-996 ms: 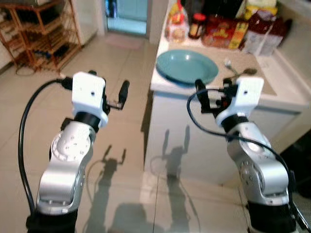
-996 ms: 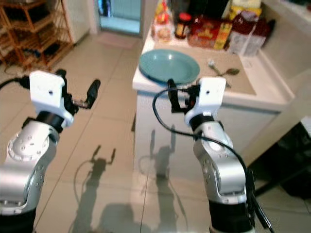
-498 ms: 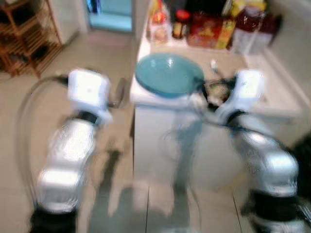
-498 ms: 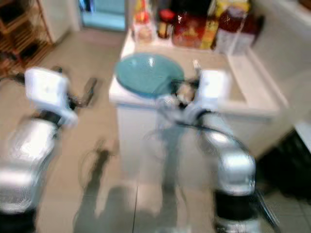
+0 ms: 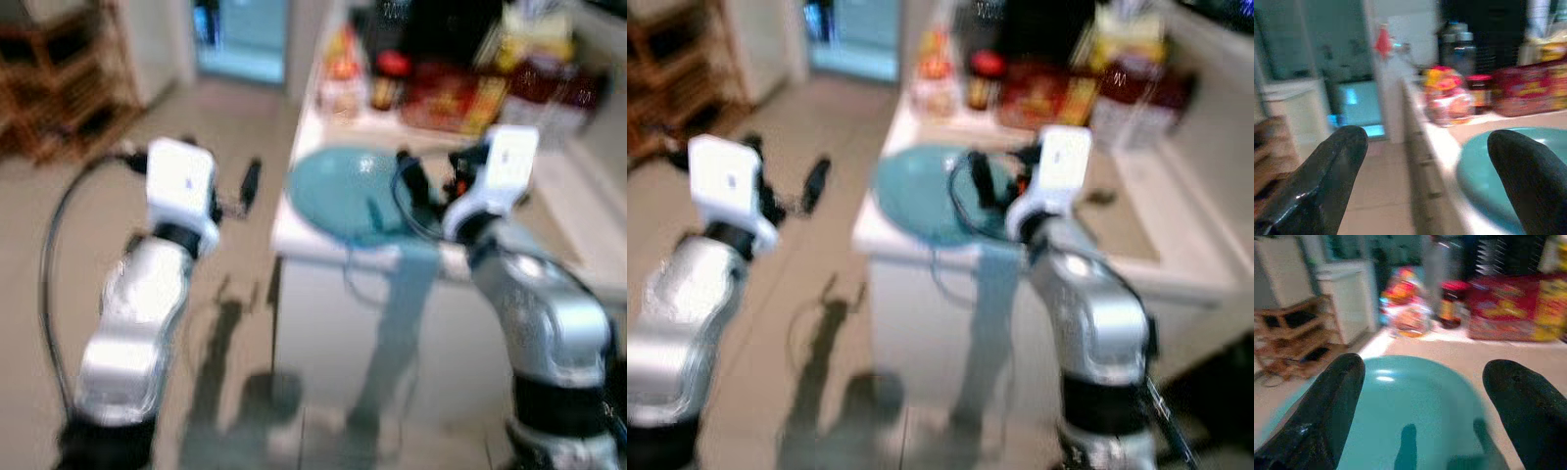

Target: Setting the table

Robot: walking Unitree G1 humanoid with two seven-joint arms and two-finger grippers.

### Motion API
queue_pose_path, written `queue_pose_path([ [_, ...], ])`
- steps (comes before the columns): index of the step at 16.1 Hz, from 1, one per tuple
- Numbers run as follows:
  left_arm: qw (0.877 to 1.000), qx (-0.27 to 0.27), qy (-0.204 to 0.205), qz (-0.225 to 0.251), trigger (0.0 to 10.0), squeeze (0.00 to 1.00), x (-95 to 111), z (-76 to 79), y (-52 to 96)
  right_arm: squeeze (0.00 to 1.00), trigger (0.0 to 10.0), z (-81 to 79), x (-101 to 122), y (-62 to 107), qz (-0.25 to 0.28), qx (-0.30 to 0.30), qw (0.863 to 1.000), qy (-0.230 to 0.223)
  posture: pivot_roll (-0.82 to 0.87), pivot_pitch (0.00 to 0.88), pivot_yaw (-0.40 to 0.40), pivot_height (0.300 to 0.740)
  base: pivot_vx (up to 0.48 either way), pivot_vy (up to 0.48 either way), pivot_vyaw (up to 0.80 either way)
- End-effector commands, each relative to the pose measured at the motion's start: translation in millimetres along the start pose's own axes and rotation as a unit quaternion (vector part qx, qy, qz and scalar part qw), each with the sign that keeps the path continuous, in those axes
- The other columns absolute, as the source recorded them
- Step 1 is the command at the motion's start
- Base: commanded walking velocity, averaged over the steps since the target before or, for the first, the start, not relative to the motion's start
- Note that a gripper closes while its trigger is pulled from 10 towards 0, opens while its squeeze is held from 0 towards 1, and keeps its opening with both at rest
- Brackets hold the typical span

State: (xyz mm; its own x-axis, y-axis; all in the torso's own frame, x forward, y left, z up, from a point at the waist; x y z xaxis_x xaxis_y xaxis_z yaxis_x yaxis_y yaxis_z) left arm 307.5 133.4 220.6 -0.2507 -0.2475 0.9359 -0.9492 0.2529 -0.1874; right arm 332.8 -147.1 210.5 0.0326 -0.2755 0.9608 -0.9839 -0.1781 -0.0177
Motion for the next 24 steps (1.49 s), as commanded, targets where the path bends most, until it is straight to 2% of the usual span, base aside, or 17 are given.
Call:
queue_pose_path([
  [1, 1.000, -0.002, -0.001, 0.006, 10.0, 0.00, 3.3, -2.4, -0.3, 0.00, 10.0, -1.9, 5.3, 1.0, 0.003, 0.003, 1.000, -0.003, 0.11, 0.003, -0.090, 0.740, 0.000, 0.000, 0.00],
  [2, 1.000, -0.011, -0.002, 0.001, 10.0, 0.00, 1.6, -0.1, 0.1, 0.00, 10.0, 1.1, 4.9, 2.0, -0.006, -0.004, 1.000, -0.006, 0.11, 0.003, -0.092, 0.740, 0.000, 0.000, 0.00],
  [5, 0.997, -0.079, 0.002, 0.014, 10.0, 0.00, 3.1, 19.6, 4.1, 0.00, 10.0, 35.8, -4.4, 7.7, -0.101, -0.077, 0.992, 0.005, 0.11, 0.000, -0.086, 0.740, 0.000, 0.000, 0.00],
  [7, 0.994, -0.111, 0.009, 0.020, 10.0, 0.00, 5.1, 28.6, 4.8, 0.00, 10.0, 52.7, -1.8, 11.0, -0.122, -0.097, 0.988, 0.002, 0.10, 0.000, -0.082, 0.740, 0.000, 0.000, 0.00],
  [9, 0.992, -0.126, 0.010, 0.020, 10.0, 0.00, 4.2, 32.2, 3.0, 0.00, 10.0, 74.3, 5.9, 13.6, -0.130, -0.129, 0.983, -0.029, 0.09, 0.000, -0.071, 0.740, 0.000, 0.000, 0.00],
  [10, 0.991, -0.132, 0.010, 0.017, 10.0, 0.00, 2.7, 32.8, 2.0, 0.00, 10.0, 77.9, 7.0, 12.4, -0.138, -0.124, 0.980, -0.065, 0.09, 0.000, -0.071, 0.740, 0.000, 0.000, 0.00],
  [11, 0.991, -0.133, 0.010, 0.017, 10.0, 0.00, 2.3, 32.8, 1.8, 0.00, 10.0, 77.9, 6.9, 11.8, -0.142, -0.121, 0.980, -0.077, 0.09, 0.000, -0.071, 0.740, 0.000, 0.000, 0.00],
  [12, 0.990, -0.138, 0.009, 0.017, 10.0, 0.00, 2.2, 33.1, 1.0, 0.00, 10.0, 78.5, 1.9, 8.3, -0.160, -0.106, 0.975, -0.115, 0.09, 0.000, -0.064, 0.740, 0.000, 0.000, 0.00],
  [13, 0.990, -0.141, 0.009, 0.017, 10.0, 0.00, 2.5, 33.4, 0.8, 0.00, 10.0, 79.2, -0.4, 6.5, -0.166, -0.101, 0.972, -0.130, 0.09, 0.000, -0.061, 0.740, 0.000, 0.000, 0.00],
  [16, 0.983, -0.184, 0.024, 0.018, 10.0, 0.00, 5.2, 42.2, 6.4, 0.00, 10.0, 75.5, -18.1, -10.0, -0.206, -0.078, 0.951, -0.215, 0.10, 0.004, -0.060, 0.740, 0.000, 0.000, 0.00],
  [19, 0.979, -0.200, 0.027, 0.015, 10.0, 0.00, 4.9, 45.8, 11.7, 0.00, 10.0, 67.8, -22.6, -19.7, -0.222, -0.056, 0.945, -0.233, 0.11, 0.009, -0.072, 0.740, 0.000, 0.000, 0.00],
  [24, 0.978, -0.206, 0.029, 0.010, 10.0, 0.00, 4.2, 46.6, 16.2, 0.00, 10.0, 55.3, -24.3, -30.8, -0.246, -0.018, 0.926, -0.284, 0.12, 0.011, -0.089, 0.740, 0.000, 0.000, 0.00],
])
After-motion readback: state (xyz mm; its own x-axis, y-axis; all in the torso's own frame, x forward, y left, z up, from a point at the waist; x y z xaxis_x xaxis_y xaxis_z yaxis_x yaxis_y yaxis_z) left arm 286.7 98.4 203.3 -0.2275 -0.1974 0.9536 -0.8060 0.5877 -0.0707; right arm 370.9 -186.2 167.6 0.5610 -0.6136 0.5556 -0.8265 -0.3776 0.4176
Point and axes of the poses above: a point about 5 cm out from each wrist's last joint towards the gripper, its own y axis pointing back from the gripper into the wrist, its own x axis along the axis of the wrist's last joint, z = x × y, the point moved 3 cm from there along -y, pointing out of the wrist towards the gripper, and after that the axes turned 6 degrees about -y, right-handed, at the moved point
